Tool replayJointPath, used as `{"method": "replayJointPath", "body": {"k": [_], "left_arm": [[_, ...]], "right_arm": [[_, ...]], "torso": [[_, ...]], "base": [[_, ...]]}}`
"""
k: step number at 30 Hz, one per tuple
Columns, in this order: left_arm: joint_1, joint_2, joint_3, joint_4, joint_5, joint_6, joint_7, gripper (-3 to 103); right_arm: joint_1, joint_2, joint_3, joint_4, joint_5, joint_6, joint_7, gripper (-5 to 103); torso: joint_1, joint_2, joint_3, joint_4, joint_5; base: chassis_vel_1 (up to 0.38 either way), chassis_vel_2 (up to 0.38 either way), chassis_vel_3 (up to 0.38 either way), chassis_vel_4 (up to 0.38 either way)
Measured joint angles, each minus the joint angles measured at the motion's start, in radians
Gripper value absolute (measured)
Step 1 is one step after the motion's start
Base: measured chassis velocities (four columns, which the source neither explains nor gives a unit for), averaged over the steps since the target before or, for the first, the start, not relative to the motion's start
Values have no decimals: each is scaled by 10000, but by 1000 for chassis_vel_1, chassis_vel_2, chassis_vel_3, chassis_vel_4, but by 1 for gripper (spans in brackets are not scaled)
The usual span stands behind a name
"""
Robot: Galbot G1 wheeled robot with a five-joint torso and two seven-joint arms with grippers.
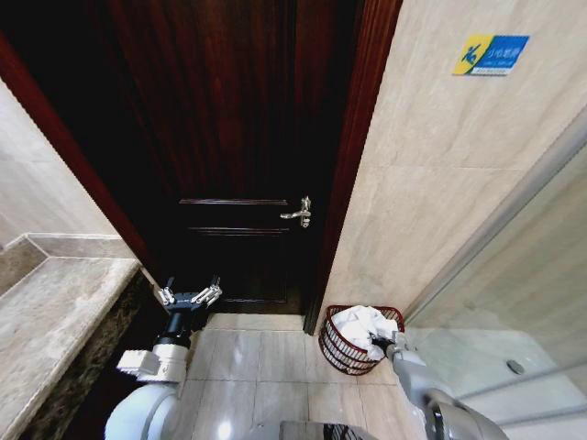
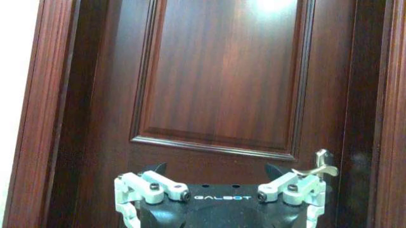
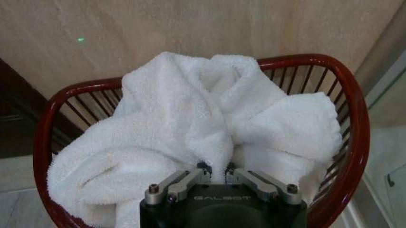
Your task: Discard the used towel into the hamper.
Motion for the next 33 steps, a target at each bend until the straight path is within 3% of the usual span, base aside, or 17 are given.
{"method": "replayJointPath", "body": {"k": [6, 8, 10, 14, 17, 20, 23, 26, 29, 33], "left_arm": [[0, 0, 0, 0, 0, 0, 0, 100], [0, 0, 0, 0, 0, 0, 0, 100], [0, 0, 0, 0, 0, 0, 0, 100], [0, 0, 0, 0, 0, 0, 0, 100], [0, 0, 0, 0, 0, 0, 0, 100], [0, 0, 0, 0, 0, 0, 0, 100], [0, 0, 0, 0, 0, 0, 1, 100], [0, 0, 0, 0, 0, 0, 0, 100], [0, 0, 0, 0, 0, 0, 0, 100], [0, 0, 0, 0, 0, 0, 0, 100]], "right_arm": [[-28, 141, 20, 149, -143, -235, 246, 5], [-48, 174, 34, 198, -168, -264, 356, 10], [-104, 242, 40, 316, -201, -305, 473, 21], [-137, 270, 46, 421, -192, -311, 495, 32], [-139, 276, 44, 496, -170, -311, 471, 47], [-146, 287, 41, 555, -158, -309, 464, 53], [-298, 348, 14, 783, -96, -262, 467, 70], [-443, 367, -5, 966, -63, -215, 322, 75], [-1152, 507, -10, 1943, 461, -1, -392, 91], [-1603, 632, 42, 2552, 468, 397, -633, 99]], "torso": [[-68, -148, -82, 0, 0], [-93, -201, -111, 0, 0], [-160, -350, -190, -1, 0], [-244, -533, -290, 0, 1], [-345, -758, -411, -1, 1], [-381, -839, -455, -1, 1], [-408, -897, -488, 1, 2], [-410, -903, -492, 0, 1], [-411, -903, -492, -2, 3], [-410, -900, -490, 0, 3]], "base": [[0, 0, 0, 0], [0, 0, 0, 0], [0, 0, 0, 0], [0, 0, 0, 0], [0, 0, 0, 0], [0, 0, 0, 0], [0, 0, 0, 0], [0, 0, 0, 0], [0, 0, 0, 0], [0, 0, 0, 0]]}}
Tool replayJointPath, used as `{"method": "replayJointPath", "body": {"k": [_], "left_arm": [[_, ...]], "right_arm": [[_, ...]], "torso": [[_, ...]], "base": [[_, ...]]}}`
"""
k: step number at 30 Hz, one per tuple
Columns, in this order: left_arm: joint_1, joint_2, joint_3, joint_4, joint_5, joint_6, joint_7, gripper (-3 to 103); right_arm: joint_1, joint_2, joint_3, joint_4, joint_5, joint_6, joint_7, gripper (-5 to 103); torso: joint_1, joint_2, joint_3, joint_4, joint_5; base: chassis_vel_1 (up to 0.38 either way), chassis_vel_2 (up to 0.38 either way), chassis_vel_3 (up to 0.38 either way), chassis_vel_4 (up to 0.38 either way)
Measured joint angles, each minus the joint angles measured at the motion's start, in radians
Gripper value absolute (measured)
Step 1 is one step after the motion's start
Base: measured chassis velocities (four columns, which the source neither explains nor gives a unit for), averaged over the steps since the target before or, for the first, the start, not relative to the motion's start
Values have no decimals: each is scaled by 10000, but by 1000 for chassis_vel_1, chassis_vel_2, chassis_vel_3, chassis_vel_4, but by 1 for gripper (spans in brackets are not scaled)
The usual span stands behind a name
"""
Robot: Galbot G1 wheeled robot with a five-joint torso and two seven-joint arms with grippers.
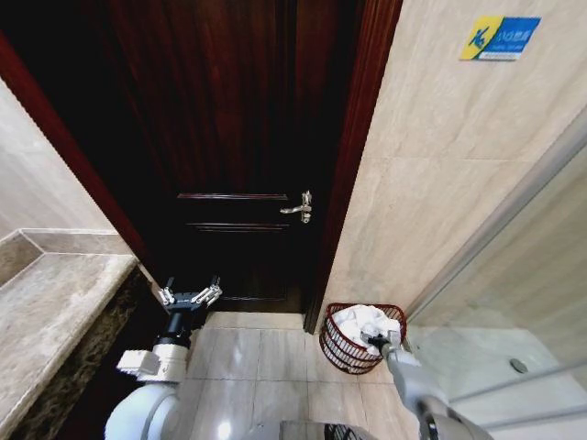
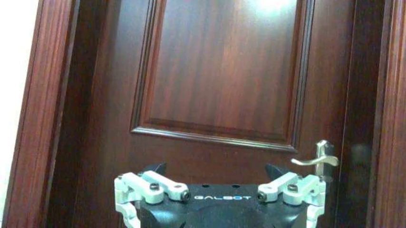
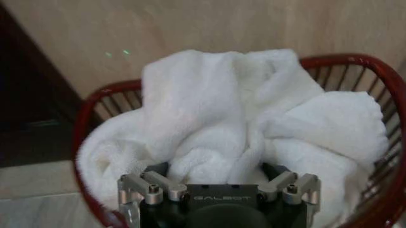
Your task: Discard the used towel into the hamper.
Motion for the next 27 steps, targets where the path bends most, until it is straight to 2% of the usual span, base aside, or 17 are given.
{"method": "replayJointPath", "body": {"k": [1, 4, 5, 7, 8, 9, 11, 12, 13, 14, 17, 18, 21, 27], "left_arm": [[0, 0, 0, 0, 0, 0, 0, 100], [0, 0, -1, 0, 0, 0, -1, 100], [0, 1, 0, 0, 0, 0, 0, 100], [0, 0, 0, 0, 0, 0, 0, 100], [0, 0, 0, 0, 0, 0, 0, 100], [0, 0, 0, 0, 0, 0, 0, 100], [0, 0, 0, 0, 0, 0, 0, 100], [0, 0, -1, 0, 0, 0, 0, 100], [0, 0, -1, 0, 0, 0, 0, 100], [0, 0, 0, 0, 0, 0, 0, 100], [0, 0, 0, 0, 0, 0, 0, 100], [0, 0, 0, 0, 0, 0, 0, 100], [0, 1, 0, 0, 0, 0, 0, 100], [0, 0, 0, 0, 0, 0, 0, 100]], "right_arm": [[-485, 58, 78, 628, -63, 430, -208, 100], [-1055, 41, 87, 1399, -40, 656, -299, 100], [-1595, -14, 104, 2159, 55, 958, -343, 100], [-2177, -70, 115, 2895, 435, 1646, -369, 100], [-2177, -70, 115, 2895, 435, 1646, -369, 100], [-2609, -79, 99, 3426, 890, 2247, -419, 100], [-3060, -74, 89, 3935, 1334, 2756, -468, 100], [-3451, -48, 84, 4327, 1721, 3268, -465, 100], [-3451, -48, 84, 4327, 1721, 3268, -465, 100], [-3733, -18, 71, 4581, 2108, 3804, -427, 100], [-4411, 13, 104, 5257, 3192, 4551, -768, 100], [-4411, 13, 104, 5257, 3192, 4551, -768, 100], [-5269, -20, 164, 6262, 4203, 4618, -950, 100], [-5765, -17, 322, 6840, 4552, 4485, -1185, 100]], "torso": [[3, 7, 3, 5, 4], [7, 13, 7, 3, 2], [8, 19, 9, -4, 0], [9, 27, 11, -3, -4], [9, 27, 11, -3, -4], [12, 31, 14, 0, -2], [16, 35, 17, 3, -1], [18, 38, 19, 0, -2], [18, 38, 19, 0, -2], [18, 40, 20, -1, -1], [20, 46, 23, 3, 0], [20, 46, 23, 3, 0], [23, 51, 26, -3, -2], [25, 57, 29, 0, -1]], "base": [[0, 0, 0, 0], [0, 0, 0, 0], [0, 0, 0, 0], [0, 0, 0, 0], [0, 0, 0, 0], [0, 0, 0, 0], [0, 0, 0, 0], [0, 0, 0, 0], [0, 0, 0, 0], [0, 0, 0, 0], [0, 0, 0, 0], [0, 0, 0, 0], [0, 0, 0, 0], [0, 0, 0, 0]]}}
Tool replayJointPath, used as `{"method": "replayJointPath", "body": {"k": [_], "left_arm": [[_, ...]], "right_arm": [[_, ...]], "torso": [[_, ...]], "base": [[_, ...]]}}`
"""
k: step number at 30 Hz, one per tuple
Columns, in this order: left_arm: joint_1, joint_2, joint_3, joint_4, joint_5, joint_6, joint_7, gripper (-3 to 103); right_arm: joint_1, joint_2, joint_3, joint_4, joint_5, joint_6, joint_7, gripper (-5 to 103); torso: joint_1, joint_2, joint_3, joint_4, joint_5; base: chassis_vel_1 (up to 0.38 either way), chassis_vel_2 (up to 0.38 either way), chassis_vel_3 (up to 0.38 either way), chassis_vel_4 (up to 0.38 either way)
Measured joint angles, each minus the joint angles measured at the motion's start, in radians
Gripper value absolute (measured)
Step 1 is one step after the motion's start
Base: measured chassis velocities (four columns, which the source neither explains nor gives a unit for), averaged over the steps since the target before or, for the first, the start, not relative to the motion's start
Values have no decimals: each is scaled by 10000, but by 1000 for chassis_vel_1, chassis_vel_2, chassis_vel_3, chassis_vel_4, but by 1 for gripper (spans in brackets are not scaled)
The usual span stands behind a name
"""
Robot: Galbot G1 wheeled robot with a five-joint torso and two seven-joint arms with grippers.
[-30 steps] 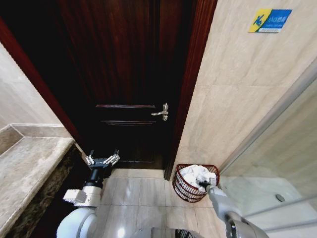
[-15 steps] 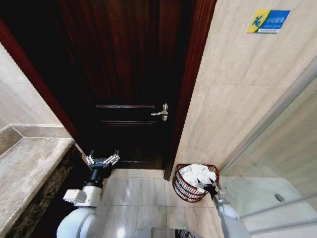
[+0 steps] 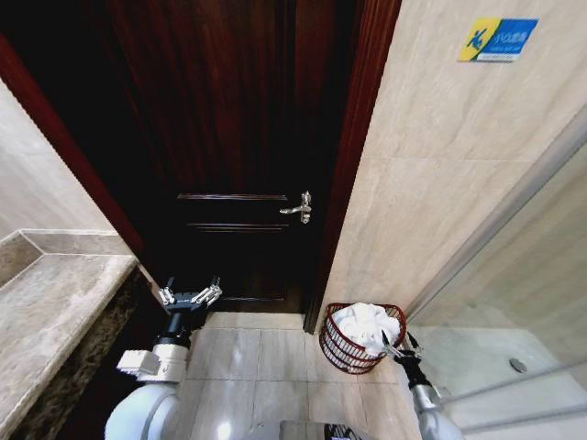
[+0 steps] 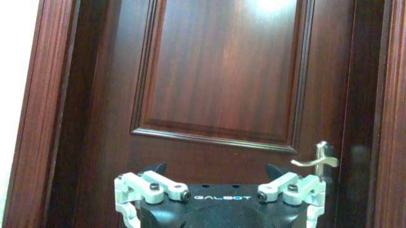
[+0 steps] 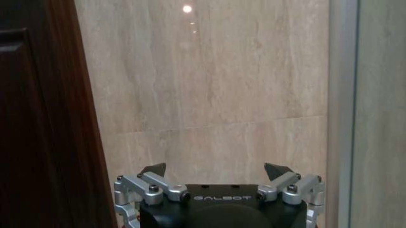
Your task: Discard the used towel into the hamper.
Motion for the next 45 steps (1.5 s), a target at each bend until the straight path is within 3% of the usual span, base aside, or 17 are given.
{"method": "replayJointPath", "body": {"k": [16, 21, 24, 26, 33, 39, 42, 45], "left_arm": [[-1, 0, 0, 0, -1, 0, 0, 100], [-2, 0, 0, 0, 0, 0, 0, 100], [1, 0, 0, 0, 0, 0, 0, 100], [2, 0, 0, 0, 0, 0, 0, 100], [0, 0, 0, 0, 0, 0, 0, 100], [0, 0, 0, 0, 0, 0, 0, 100], [0, 0, 0, 0, 0, 0, 0, 100], [1, 0, 0, 0, 0, 0, 0, 100]], "right_arm": [[393, 64, -2, -808, -324, 62, -310, 100], [1449, -46, -5, -2007, -1373, -741, -358, 100], [2465, -184, -151, -2638, -1820, -2007, -186, 100], [2938, -203, -170, -2988, -2101, -2294, -111, 100], [4656, -176, -129, -5430, -3483, -2568, 111, 100], [5425, -112, -110, -6680, -3779, -2789, 376, 100], [6164, -220, 4, -7832, -4765, -3062, 1029, 100], [6340, -295, 12, -8075, -4961, -3255, 1174, 100]], "torso": [[20, 5, 10, 0, -1], [19, 5, 11, 0, 2], [0, 14, 6, 1, 2], [0, 14, 7, 1, -4], [9, 13, 9, 0, 0], [9, 13, 9, -2, 0], [9, 13, 9, 3, 3], [8, 13, 9, 2, 0]], "base": [[-79, 81, 79, -73], [-55, 66, 48, -44], [18, -9, -15, 14], [27, -14, -22, 21], [0, 0, 0, 0], [0, 0, 0, 0], [0, 0, 0, 0], [0, 0, 0, 0]]}}
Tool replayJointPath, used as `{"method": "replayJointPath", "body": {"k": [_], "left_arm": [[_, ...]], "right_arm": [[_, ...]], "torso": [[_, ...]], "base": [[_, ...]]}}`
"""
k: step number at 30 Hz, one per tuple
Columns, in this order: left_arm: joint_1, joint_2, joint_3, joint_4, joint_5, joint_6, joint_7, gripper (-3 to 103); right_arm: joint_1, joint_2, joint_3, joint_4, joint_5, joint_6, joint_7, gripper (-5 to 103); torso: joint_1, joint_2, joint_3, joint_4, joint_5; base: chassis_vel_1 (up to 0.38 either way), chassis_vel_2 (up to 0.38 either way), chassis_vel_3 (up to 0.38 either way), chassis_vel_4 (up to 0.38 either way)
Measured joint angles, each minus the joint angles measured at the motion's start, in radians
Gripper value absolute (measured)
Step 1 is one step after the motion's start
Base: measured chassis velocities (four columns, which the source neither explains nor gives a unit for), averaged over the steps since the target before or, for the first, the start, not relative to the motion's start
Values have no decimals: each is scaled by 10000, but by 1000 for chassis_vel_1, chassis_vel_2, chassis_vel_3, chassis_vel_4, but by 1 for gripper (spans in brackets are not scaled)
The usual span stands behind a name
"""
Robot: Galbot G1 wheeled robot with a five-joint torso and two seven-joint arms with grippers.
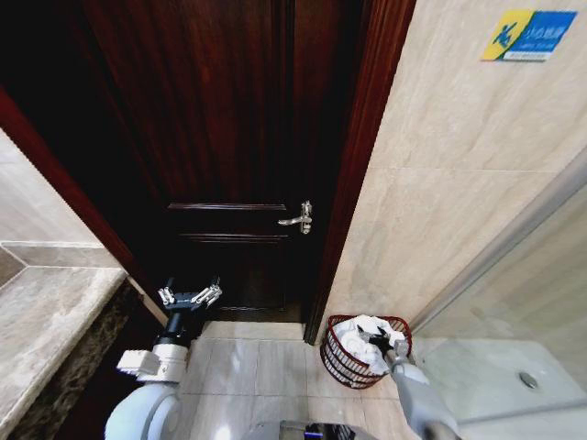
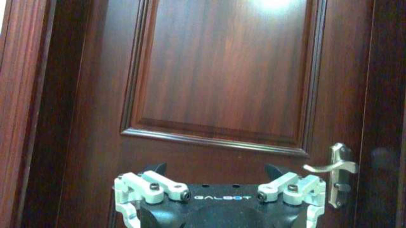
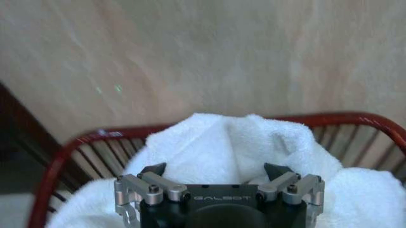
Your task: Discard the used towel into the hamper.
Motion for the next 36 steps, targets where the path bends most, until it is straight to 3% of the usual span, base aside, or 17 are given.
{"method": "replayJointPath", "body": {"k": [8, 17, 21, 28, 30, 31, 32, 33, 34, 36], "left_arm": [[-1, 0, 0, 0, 0, 0, 0, 100], [-1, 0, 0, 0, 0, 0, 0, 100], [-1, 0, 0, 0, 0, 0, 0, 100], [-1, 0, 0, 0, 0, 0, 0, 100], [-1, 0, 0, 0, 0, 0, 0, 100], [-1, 0, 0, 0, 0, 0, 0, 100], [-1, 0, 0, 0, 0, 0, 0, 100], [-1, 0, 0, 0, 0, 0, 0, 100], [-1, 0, 0, 0, 0, 0, -1, 100], [-1, -1, 0, 0, 0, 0, 0, 100]], "right_arm": [[864, -286, -52, -1174, -42, -2172, 806, 100], [1214, 20, -103, -1728, -113, -3169, 907, 100], [1327, 138, -89, -1871, 840, -3382, 1200, 100], [412, 189, -425, 211, 1666, -3348, 1081, 100], [65, 134, -463, 684, 1185, -2700, 950, 100], [-320, 22, -407, 966, 162, -1481, 733, 100], [-320, 22, -407, 966, 162, -1481, 733, 100], [-690, -54, -355, 1325, -289, -919, 487, 100], [-1262, -118, -431, 2033, -296, -804, 306, 100], [-1855, -168, -550, 2814, -46, -912, 173, 100]], "torso": [[1, 2, 0, -3, -1], [0, 3, 0, -3, -3], [1, 3, 1, -3, 0], [1, 3, 1, 0, 4], [0, 3, 1, 0, 4], [1, 3, 1, -2, 4], [1, 3, 1, -2, 4], [1, 3, 1, -2, 0], [1, 2, 1, 0, 3], [1, 2, 1, -3, 4]], "base": [[0, 0, 0, 0], [0, 0, 0, 0], [0, 0, 0, 0], [0, 0, 0, 0], [0, 0, 0, 0], [0, 0, 0, 0], [0, 0, 0, 0], [0, 0, 0, 0], [0, 0, 0, 0], [0, 0, 0, 0]]}}
